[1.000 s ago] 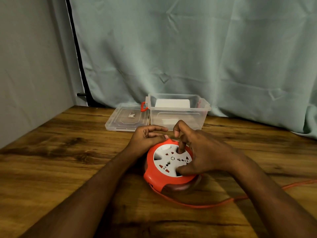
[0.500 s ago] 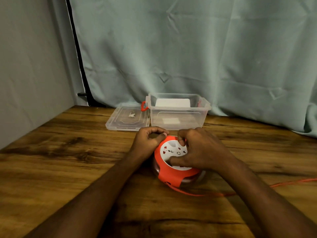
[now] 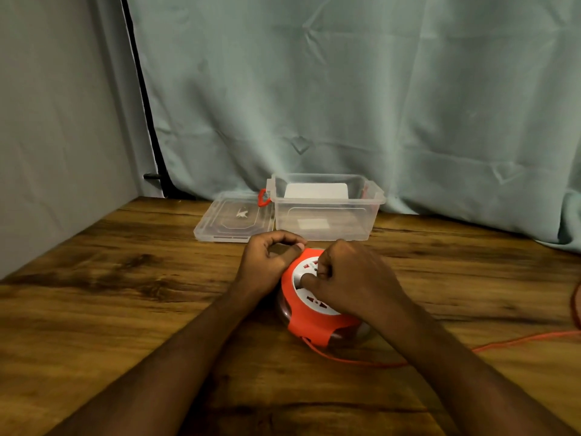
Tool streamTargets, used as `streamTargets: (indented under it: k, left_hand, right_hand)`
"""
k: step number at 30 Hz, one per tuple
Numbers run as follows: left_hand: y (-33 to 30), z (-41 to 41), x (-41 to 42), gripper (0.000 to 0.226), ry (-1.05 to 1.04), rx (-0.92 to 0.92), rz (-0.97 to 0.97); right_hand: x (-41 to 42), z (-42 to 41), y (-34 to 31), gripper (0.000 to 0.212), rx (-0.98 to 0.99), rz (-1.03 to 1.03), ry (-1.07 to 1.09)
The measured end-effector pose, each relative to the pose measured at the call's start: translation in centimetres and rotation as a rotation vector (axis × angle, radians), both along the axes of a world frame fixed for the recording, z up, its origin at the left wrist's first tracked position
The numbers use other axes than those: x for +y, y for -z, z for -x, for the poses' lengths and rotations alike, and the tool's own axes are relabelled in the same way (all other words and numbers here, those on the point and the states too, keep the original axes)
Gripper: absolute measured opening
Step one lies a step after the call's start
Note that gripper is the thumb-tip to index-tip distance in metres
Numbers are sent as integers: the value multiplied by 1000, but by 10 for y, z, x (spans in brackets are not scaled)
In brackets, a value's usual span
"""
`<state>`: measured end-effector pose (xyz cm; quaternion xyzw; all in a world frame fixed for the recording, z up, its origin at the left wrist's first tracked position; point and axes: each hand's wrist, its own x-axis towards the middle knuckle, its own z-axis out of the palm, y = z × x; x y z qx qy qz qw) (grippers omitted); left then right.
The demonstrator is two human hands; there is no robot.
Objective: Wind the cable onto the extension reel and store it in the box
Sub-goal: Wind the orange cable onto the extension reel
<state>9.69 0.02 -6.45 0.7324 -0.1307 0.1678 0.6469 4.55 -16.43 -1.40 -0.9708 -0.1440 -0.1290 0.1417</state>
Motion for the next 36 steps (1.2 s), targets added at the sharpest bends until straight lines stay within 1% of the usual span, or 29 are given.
streamTargets:
  k: [2,3,5,7,9,12,15,19,21,23,25,26,28,32,36]
  left_hand:
    - [0,-1,1,11,-19,-19,-12]
    - [1,-2,2,11,-27,-18,-14]
    - [1,-3,3,11,-43,-3,-14]
    - [0,-3,5,10,-55,4,-12]
    - [0,-2,4,10,-52,7,-13]
    - [1,-2,4,10,-48,9,-15]
    - [1,-2,4,10,-53,13,-15]
    - [0,0,3,11,-59,13,-5]
    - [0,0,3,11,-61,5,-4]
    - [0,0,4,13,-65,-8,1]
    - [0,0,5,17,-68,-16,10]
    - [0,0,5,19,-66,-13,17]
    - [0,0,4,20,-68,-5,27]
    - [0,0,4,19,-84,-7,32]
    - [0,-1,2,18,-77,-10,30]
  right_hand:
    - [-8,-1,-8,25,-34,9,-52]
    - [-14,-2,-14,24,-38,14,-85]
    - [-31,-8,-25,40,4,27,-170]
    - [-46,-11,-32,53,131,41,-254]
    - [-55,-13,-30,57,225,76,-302]
    - [-55,-16,-24,64,225,59,-326]
    - [-54,-17,-23,72,213,48,-321]
    - [-52,-14,-22,74,173,5,-313]
    - [-49,-13,-19,70,121,21,-297]
    - [-46,-13,-17,59,84,44,-277]
    - [-43,-13,-15,50,76,58,-262]
    - [-41,-12,-14,49,76,65,-251]
    - [-37,-11,-11,51,53,74,-223]
    - [-26,-8,-2,63,-76,58,-135]
    - [-12,-5,3,61,-117,26,-34]
